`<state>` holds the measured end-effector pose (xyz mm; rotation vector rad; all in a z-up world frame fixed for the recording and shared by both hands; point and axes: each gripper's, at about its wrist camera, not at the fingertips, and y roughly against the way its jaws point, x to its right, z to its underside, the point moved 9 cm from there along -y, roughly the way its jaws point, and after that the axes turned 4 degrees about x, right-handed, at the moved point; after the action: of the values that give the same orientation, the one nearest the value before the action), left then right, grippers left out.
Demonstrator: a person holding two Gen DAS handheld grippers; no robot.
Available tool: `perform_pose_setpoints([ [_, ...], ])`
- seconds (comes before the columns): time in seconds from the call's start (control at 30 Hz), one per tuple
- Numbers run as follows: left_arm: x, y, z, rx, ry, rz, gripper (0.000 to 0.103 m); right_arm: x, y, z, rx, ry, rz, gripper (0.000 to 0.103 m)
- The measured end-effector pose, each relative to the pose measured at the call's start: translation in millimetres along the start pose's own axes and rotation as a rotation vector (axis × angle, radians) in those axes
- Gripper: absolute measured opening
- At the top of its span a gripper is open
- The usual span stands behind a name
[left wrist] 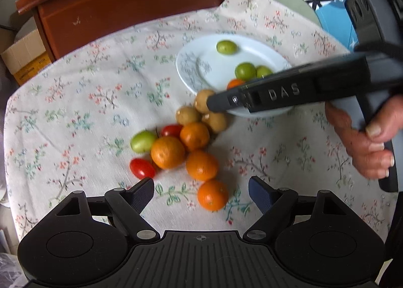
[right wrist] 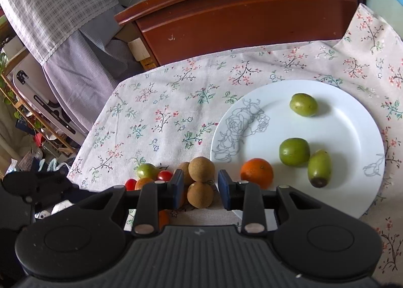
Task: Organize fruits
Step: 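Withdraw both grippers from the plate toward the fruit pile, then grasp a tangerine with the left gripper while the right gripper grasps a brown kiwi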
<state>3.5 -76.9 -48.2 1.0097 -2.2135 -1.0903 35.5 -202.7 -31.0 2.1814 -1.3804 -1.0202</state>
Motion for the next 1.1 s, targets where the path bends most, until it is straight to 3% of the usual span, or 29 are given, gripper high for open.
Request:
perform_pose_setpoints([
  [0.27,-2,-7,7,-0.015,0.026,0.008,0.077,0,-8,2,-0.004,0.019,0.020,0.032],
  [0.4,-1,-10,10,-0.022,0.034,0.017,0.060,-1,-10,1,0.003,0.026,0.027,0.032],
  [0.57,1,-10,11,-0.014,0.035,0.015,0.057,-1,-12,1,0.010,0.032,0.040,0.032],
  [0.87,1,-9,8,0.013,0.042,0.033,0.031,-6,-16,3,0.021,0.065,0.036,0.025],
  [1.1,-5,-4,1,0.042,0.056,0.014,0.028,-15,-11,0,0.028,0.082,0.000,0.024],
])
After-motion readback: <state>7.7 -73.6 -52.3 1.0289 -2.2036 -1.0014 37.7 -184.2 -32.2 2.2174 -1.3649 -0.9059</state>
